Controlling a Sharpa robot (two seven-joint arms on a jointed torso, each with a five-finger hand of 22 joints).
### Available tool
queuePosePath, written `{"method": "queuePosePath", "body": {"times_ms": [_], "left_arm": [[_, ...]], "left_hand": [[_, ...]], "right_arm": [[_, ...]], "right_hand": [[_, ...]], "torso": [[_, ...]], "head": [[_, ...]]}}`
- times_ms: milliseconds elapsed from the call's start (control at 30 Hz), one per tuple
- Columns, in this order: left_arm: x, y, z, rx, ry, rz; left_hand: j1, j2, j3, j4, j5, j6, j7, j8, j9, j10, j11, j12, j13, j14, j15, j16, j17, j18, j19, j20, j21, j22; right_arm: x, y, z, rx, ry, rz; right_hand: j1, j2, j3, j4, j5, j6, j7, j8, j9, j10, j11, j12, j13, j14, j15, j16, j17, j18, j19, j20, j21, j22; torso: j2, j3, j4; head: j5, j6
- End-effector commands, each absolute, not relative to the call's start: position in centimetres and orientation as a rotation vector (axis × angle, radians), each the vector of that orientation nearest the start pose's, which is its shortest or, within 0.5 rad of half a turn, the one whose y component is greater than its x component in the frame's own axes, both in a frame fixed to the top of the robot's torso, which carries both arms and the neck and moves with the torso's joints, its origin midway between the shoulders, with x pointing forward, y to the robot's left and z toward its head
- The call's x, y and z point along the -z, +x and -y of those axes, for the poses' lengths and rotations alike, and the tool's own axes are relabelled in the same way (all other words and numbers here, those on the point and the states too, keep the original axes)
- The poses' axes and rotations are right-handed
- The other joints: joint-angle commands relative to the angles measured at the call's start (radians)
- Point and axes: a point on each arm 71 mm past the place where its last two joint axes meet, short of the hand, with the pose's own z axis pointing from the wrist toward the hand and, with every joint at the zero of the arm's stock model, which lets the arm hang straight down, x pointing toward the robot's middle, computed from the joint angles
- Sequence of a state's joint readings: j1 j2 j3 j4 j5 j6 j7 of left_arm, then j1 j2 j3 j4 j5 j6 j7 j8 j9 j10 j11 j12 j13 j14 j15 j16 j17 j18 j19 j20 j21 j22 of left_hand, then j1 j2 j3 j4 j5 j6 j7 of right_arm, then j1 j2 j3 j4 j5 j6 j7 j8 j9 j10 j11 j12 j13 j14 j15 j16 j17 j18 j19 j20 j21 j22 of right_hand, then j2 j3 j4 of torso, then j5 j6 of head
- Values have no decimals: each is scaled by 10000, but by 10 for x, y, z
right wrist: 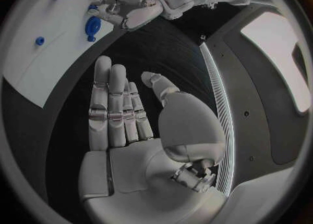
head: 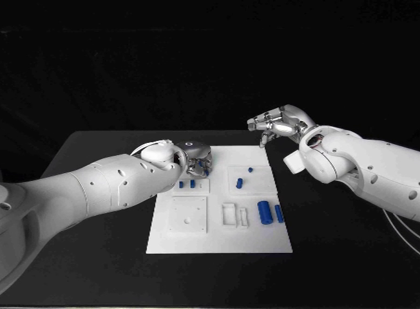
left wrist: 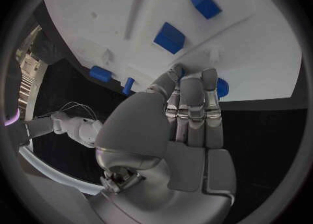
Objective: Assemble the parts on the task board
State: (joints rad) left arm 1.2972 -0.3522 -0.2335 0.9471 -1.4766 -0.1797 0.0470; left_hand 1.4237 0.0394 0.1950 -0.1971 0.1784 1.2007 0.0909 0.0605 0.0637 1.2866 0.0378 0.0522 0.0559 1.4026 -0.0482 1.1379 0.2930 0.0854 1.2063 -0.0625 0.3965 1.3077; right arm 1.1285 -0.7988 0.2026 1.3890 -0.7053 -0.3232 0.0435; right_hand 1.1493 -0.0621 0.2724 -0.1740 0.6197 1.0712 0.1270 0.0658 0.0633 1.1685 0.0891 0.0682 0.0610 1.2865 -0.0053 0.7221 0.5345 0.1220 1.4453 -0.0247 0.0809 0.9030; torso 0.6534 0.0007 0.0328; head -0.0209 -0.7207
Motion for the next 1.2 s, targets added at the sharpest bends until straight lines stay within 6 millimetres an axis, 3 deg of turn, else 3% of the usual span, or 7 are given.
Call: {"method": "queuePosePath", "body": {"times_ms": [33, 300, 700, 967, 1200], "left_arm": [[218, 560, -101, 5793, 4571, -17238], [205, 560, -109, 6354, 3658, -16973], [188, 560, -130, 6664, 2579, -17540], [190, 561, -142, 6246, 2651, -17941], [193, 562, -146, 5948, 2859, -18102]], "left_hand": [[-42, 97, 19, -115, 64, 20, 41, 15, 0, 39, 19, 53, 17, 68, 11, -27, -14, 123, -59, 21, 50, 227], [-106, 111, 68, -176, 61, 26, 38, 15, 0, 43, 19, 51, 16, 96, 0, -55, -9, 128, -73, 12, 129, 220], [-147, 121, 60, -192, 41, 47, 32, 16, 0, 62, 12, 51, 16, 101, -19, -85, -5, 92, -84, -20, 143, 210], [-131, 131, 40, -202, 22, 52, 32, 17, 1, 70, 10, 53, 17, 98, -19, -86, 4, 81, -98, -25, 145, 212], [-114, 131, 28, -211, 28, 57, 32, 18, 1, 75, 11, 52, 16, 95, -16, -87, 9, 82, -106, -25, 147, 213]], "right_arm": [[145, 528, 230, -11084, 6361, -15346], [145, 529, 232, -11046, 6377, -15307], [145, 529, 236, -10985, 6400, -15299], [145, 529, 237, -10966, 6410, -15300], [145, 529, 236, -10987, 6402, -15307]], "right_hand": [[-13, -65, 43, 9, 35, 62, 18, -38, -12, -31, -3, -50, -17, -69, 1, 30, -9, 150, -77, -8, 25, 9], [-21, -60, 74, -2, 74, 86, 10, -37, -11, -14, -8, -49, -17, -65, -4, 40, -20, 152, -82, -12, 39, 47], [-30, -63, 93, -8, 97, 86, 10, -41, -13, -8, -9, -49, -16, -67, -5, 44, -26, 152, -86, -14, 43, 67], [-42, -66, 110, -14, 110, 108, 6, -37, -11, -2, -11, -51, -17, -67, -8, 52, -31, 152, -93, -15, 47, 94], [-42, -66, 110, -14, 110, 108, 6, -37, -11, -2, -11, -51, -17, -67, -8, 52, -31, 152, -93, -15, 47, 94]], "torso": [[-10, -5, 9], [-15, -3, 25], [-61, -9, 99], [-53, -19, 103], [-36, -11, 67]], "head": [[15, 25], [33, 73], [37, 48], [97, 31], [153, 16]]}}
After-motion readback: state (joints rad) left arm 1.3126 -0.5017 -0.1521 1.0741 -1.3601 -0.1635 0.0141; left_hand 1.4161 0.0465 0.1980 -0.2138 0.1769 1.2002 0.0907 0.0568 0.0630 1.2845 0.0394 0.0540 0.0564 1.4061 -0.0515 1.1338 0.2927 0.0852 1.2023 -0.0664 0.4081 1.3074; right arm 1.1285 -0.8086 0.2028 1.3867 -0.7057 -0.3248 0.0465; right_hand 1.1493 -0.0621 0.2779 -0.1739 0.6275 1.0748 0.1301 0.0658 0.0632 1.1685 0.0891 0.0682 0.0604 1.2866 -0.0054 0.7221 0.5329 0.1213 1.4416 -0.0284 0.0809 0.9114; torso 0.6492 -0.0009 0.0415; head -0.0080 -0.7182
